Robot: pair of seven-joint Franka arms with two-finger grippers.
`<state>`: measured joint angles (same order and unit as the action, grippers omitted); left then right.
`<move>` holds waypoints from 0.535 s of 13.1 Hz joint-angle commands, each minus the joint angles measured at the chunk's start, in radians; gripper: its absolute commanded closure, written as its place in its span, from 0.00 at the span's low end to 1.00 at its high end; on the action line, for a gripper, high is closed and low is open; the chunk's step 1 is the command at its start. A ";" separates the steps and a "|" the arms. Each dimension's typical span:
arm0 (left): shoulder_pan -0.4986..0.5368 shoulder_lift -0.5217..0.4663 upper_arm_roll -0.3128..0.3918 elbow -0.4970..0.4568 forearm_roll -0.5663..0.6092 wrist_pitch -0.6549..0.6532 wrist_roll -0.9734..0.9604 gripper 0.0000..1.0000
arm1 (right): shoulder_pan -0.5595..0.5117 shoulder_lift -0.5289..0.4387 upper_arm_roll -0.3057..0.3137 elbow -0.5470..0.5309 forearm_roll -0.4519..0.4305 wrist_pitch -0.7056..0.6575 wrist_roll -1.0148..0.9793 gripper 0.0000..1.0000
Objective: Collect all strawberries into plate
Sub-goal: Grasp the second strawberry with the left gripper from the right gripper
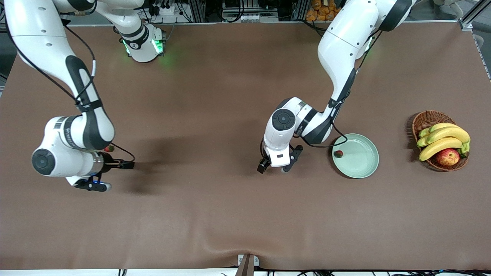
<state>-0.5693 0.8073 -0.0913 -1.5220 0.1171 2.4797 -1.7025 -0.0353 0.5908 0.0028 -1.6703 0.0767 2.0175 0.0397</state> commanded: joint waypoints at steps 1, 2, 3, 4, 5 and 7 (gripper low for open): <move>-0.007 0.041 0.010 0.051 0.016 -0.002 -0.058 0.16 | -0.015 -0.042 -0.039 -0.051 -0.047 0.009 -0.089 0.00; -0.011 0.049 0.010 0.057 0.015 -0.002 -0.075 0.19 | -0.017 -0.040 -0.046 -0.058 -0.084 0.009 -0.089 0.00; -0.011 0.062 0.009 0.072 0.012 -0.002 -0.085 0.22 | -0.018 -0.040 -0.055 -0.081 -0.113 0.012 -0.089 0.00; -0.014 0.073 0.007 0.091 0.012 -0.002 -0.091 0.25 | -0.024 -0.039 -0.061 -0.095 -0.117 0.017 -0.089 0.00; -0.020 0.075 0.005 0.097 0.012 -0.002 -0.091 0.26 | -0.028 -0.039 -0.070 -0.115 -0.118 0.020 -0.090 0.00; -0.024 0.075 0.004 0.098 0.010 -0.002 -0.097 0.26 | -0.029 -0.031 -0.096 -0.121 -0.120 0.030 -0.103 0.00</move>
<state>-0.5803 0.8614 -0.0904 -1.4615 0.1171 2.4798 -1.7704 -0.0487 0.5869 -0.0882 -1.7488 -0.0192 2.0287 -0.0434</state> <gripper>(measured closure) 0.256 0.000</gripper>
